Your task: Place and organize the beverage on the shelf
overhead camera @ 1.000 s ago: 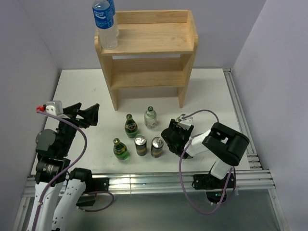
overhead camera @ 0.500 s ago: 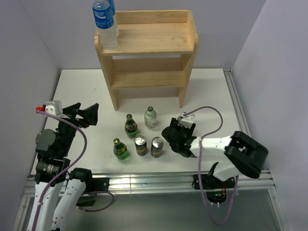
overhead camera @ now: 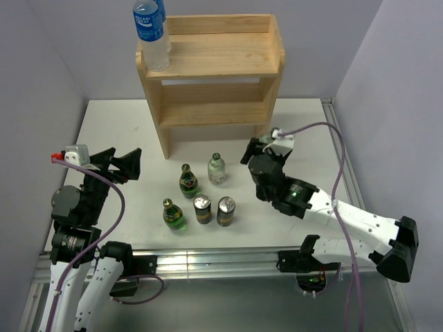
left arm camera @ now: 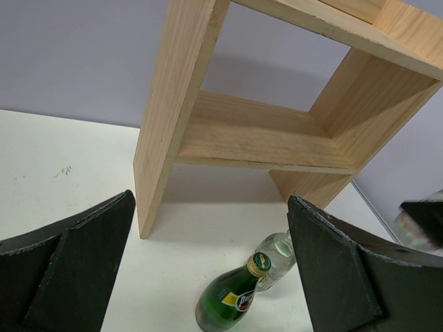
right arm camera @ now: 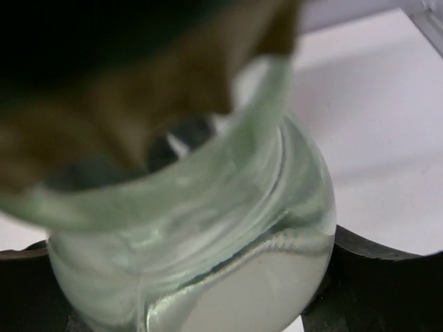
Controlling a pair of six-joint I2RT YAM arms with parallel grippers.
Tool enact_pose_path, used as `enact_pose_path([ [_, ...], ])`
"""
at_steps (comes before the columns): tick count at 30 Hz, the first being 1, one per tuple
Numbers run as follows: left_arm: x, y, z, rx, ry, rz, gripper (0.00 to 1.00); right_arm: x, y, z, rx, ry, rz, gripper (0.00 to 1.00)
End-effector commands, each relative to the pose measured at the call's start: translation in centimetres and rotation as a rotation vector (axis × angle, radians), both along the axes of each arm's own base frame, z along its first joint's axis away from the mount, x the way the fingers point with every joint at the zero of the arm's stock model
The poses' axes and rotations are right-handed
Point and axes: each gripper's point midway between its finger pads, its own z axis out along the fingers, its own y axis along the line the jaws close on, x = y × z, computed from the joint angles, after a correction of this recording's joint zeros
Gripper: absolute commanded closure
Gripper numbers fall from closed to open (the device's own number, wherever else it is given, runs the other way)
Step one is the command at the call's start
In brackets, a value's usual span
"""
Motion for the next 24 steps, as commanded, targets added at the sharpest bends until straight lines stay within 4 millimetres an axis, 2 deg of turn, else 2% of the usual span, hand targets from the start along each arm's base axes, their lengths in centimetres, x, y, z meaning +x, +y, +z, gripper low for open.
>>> enact_pose_path([
  [1, -0.1, 0.3, 0.6, 0.018, -0.026, 0.017, 0.01, -0.1, -0.3, 10.7, 0.067, -0.154, 0.039, 1.0],
  [2, -0.2, 0.5, 0.7, 0.018, -0.031, 0.022, 0.01, -0.1, -0.5, 13.8, 0.074, -0.187, 0.045, 1.0],
  [3, -0.1, 0.5, 0.7, 0.019, -0.03, 0.024, 0.01, 0.2, 0.1, 14.6, 0.051, -0.184, 0.059, 1.0],
  [4, -0.2, 0.5, 0.7, 0.018, -0.032, 0.025, 0.01, 0.1, 0.1, 17.4, 0.076, -0.221, 0.071, 1.0],
  [6, -0.2, 0.6, 0.8, 0.018, -0.034, 0.028, 0.01, 0.6, 1.0, 19.2, 0.021, -0.24, 0.095, 1.0],
  [7, -0.2, 0.6, 0.7, 0.018, -0.034, 0.028, 0.01, 0.5, 0.8, 21.9, 0.047, -0.282, 0.094, 1.0],
  [8, -0.3, 0.7, 0.8, 0.017, -0.037, 0.031, 0.01, 0.7, 0.7, 22.9, 0.013, -0.293, 0.09, 1.0],
  [9, -0.3, 0.8, 0.8, 0.017, -0.037, 0.034, 0.01, 1.3, 1.5, 23.2, -0.012, -0.293, 0.1, 1.0],
  [10, -0.4, 0.8, 0.8, 0.017, -0.037, 0.034, 0.01, 1.2, 1.3, 25.5, 0.01, -0.323, 0.1, 1.0],
  [12, -0.3, 0.8, 0.8, 0.018, -0.037, 0.038, 0.01, 2.2, 2.1, 26.2, -0.053, -0.323, 0.113, 1.0],
  [13, -0.3, 0.8, 0.8, 0.019, -0.039, 0.038, 0.01, 2.2, 1.9, 27.8, -0.041, -0.345, 0.11, 1.0],
  [14, -0.4, 0.8, 0.9, 0.019, -0.04, 0.037, 0.01, 2.4, 2.0, 28.4, -0.058, -0.352, 0.113, 1.0],
  [15, -0.4, 0.8, 1.0, 0.017, -0.043, 0.038, 0.01, 3.4, 2.7, 28.1, -0.089, -0.341, 0.117, 1.0],
  [16, -0.4, 0.8, 1.0, 0.019, -0.043, 0.037, 0.01, 3.5, 2.4, 29.8, -0.073, -0.365, 0.115, 1.0],
  [17, -0.4, 0.8, 0.9, 0.018, -0.042, 0.038, 0.01, 4.0, 2.5, 30.2, -0.079, -0.371, 0.119, 1.0],
  [18, -0.4, 0.9, 1.0, 0.019, -0.043, 0.04, 0.01, 5.1, 3.6, 29.7, -0.108, -0.355, 0.14, 1.0],
  [19, -0.4, 0.9, 1.0, 0.019, -0.044, 0.038, 0.01, 5.6, 2.6, 31.4, -0.093, -0.38, 0.113, 1.0],
  [20, -0.4, 0.9, 1.0, 0.017, -0.045, 0.039, 0.01, 6.1, 2.4, 31.9, -0.096, -0.384, 0.108, 1.0],
  [21, -0.5, 0.9, 1.0, 0.019, -0.047, 0.038, 0.01, 7.7, 3.3, 30.8, -0.136, -0.353, 0.113, 1.0],
  [22, -0.4, 0.9, 1.0, 0.017, -0.046, 0.039, 0.01, 8.1, 2.1, 32.7, -0.116, -0.384, 0.089, 1.0],
  [23, -0.5, 0.9, 1.0, 0.016, -0.046, 0.036, 0.01, 8.7, 2.1, 33.0, -0.12, -0.387, 0.086, 1.0],
  [24, -0.5, 0.8, 1.0, 0.018, -0.046, 0.035, 0.01, 10.1, 2.6, 32.0, -0.151, -0.359, 0.082, 1.0],
])
